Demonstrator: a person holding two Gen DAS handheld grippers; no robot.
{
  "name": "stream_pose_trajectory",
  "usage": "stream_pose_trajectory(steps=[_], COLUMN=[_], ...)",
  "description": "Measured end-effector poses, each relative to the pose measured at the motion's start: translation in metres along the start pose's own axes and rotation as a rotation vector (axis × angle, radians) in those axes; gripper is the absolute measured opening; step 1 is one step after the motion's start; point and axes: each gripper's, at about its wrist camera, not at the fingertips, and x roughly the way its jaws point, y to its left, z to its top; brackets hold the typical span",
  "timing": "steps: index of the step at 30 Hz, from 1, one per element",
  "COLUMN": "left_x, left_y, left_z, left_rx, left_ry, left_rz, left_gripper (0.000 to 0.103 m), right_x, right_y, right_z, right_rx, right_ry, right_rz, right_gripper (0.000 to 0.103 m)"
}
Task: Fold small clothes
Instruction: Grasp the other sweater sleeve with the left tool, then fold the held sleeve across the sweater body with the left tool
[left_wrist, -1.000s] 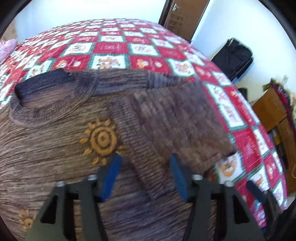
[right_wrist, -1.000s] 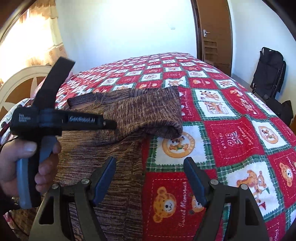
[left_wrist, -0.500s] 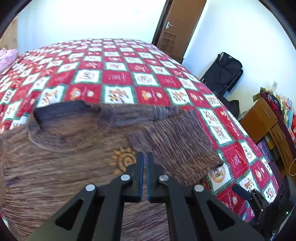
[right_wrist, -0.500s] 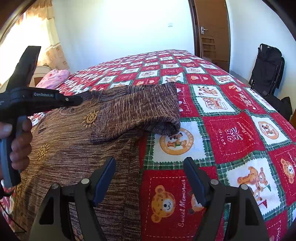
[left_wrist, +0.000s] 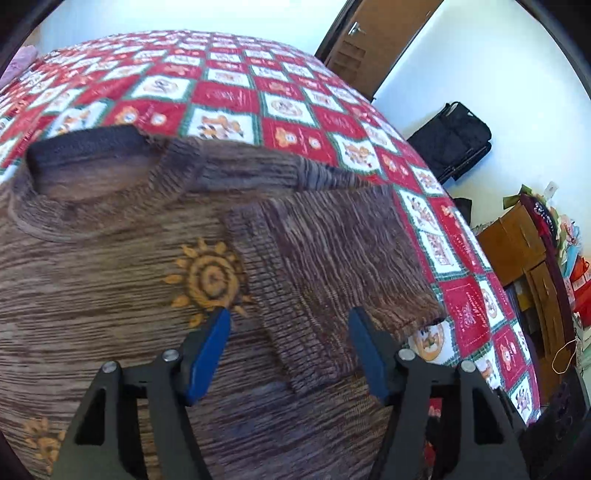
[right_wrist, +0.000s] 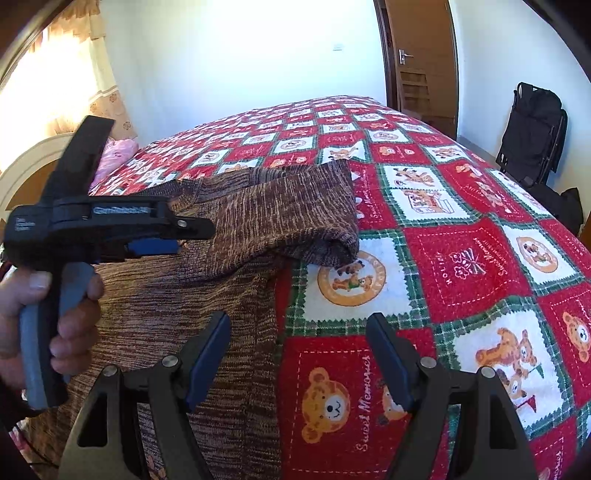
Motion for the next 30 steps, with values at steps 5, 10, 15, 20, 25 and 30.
stream_pose_trajectory(steps=[5, 10, 15, 20, 25, 30], left_x=[0.01, -0.002, -0.037, -0.065, -0.074, -0.083], left_y=[-0.012, -0.02, -0.005, 0.019, 0.039, 0.06], left_z=[0.001, -0.001, 0.009, 0.015, 0.011, 0.008], left_rx=[0.038, 0.135, 0.135, 0.125, 0.13, 0.113], left_ry=[-0.008, -0.035, -0.092, -0.131, -0.148, -0.158], left_rz=[-0.02, 0.022, 0.026, 0.042, 0.087, 0.11], left_gripper=[0.005, 0.006, 0.006, 0.006, 0.006, 0.006], right_x=[0.002, 0.0, 0.001, 0.002, 0.005, 0.007], right_y=[0.001, -0.001, 0.0, 0.002, 0.004, 0.004], right_z=[0.0, -0.001, -0.002, -0.003, -0.005, -0.006], right_rx=[-0.004, 0.006, -0.003, -0.011, -0.022, -0.027], right_ry=[0.005, -0.001, 0.004, 0.008, 0.018, 0.03], right_rz=[-0.001, -0.004, -0.01, -0.022, -0.034, -0.042], right_gripper=[0.076, 0.076, 0.076, 0.076, 0.076, 0.076])
